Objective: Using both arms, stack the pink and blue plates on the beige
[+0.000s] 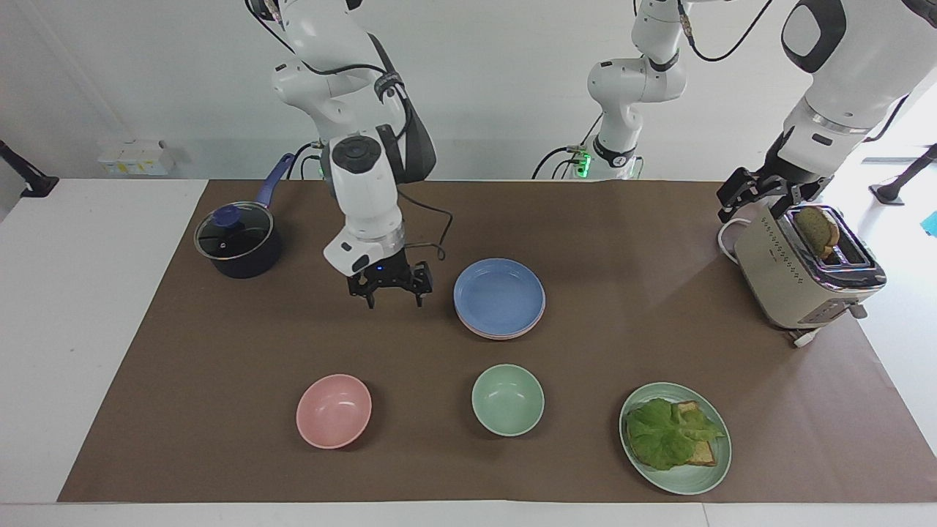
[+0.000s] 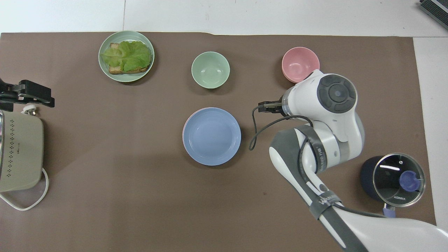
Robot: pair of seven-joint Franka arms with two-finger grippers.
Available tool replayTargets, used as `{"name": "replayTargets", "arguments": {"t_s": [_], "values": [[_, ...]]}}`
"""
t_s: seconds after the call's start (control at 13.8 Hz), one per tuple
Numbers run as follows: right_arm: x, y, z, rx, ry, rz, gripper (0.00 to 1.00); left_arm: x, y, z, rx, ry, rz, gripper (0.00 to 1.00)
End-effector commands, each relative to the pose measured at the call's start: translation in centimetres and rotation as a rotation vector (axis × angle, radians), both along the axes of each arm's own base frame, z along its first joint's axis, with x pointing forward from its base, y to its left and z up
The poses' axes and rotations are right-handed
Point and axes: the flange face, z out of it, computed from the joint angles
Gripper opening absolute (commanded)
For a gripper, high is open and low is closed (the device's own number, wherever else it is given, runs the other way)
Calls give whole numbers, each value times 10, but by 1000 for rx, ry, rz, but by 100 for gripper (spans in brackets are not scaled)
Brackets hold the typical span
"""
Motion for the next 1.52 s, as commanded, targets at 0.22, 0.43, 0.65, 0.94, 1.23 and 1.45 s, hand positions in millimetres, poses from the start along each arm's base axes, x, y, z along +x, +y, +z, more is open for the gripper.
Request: {"name": "replayTargets", "arguments": {"t_s": [0.22, 0.43, 0.65, 0.94, 1.23, 1.45], "values": [[-7, -74, 84, -56, 31, -28, 100, -4, 2, 5, 7, 2, -5, 100], [-29, -118, 113, -63, 104, -83, 100, -4, 2, 5, 7, 2, -5, 100], [-38, -151, 133, -62, 101, -81, 100, -4, 2, 5, 7, 2, -5, 100], [-55, -185, 177, -65, 93, -24, 100, -4, 2, 5, 7, 2, -5, 100], [-72, -202, 225, -57, 136, -40, 100, -4, 2, 5, 7, 2, -5, 100], [-81, -203, 224, -47, 147, -38, 100, -4, 2, 5, 7, 2, -3, 100]]}}
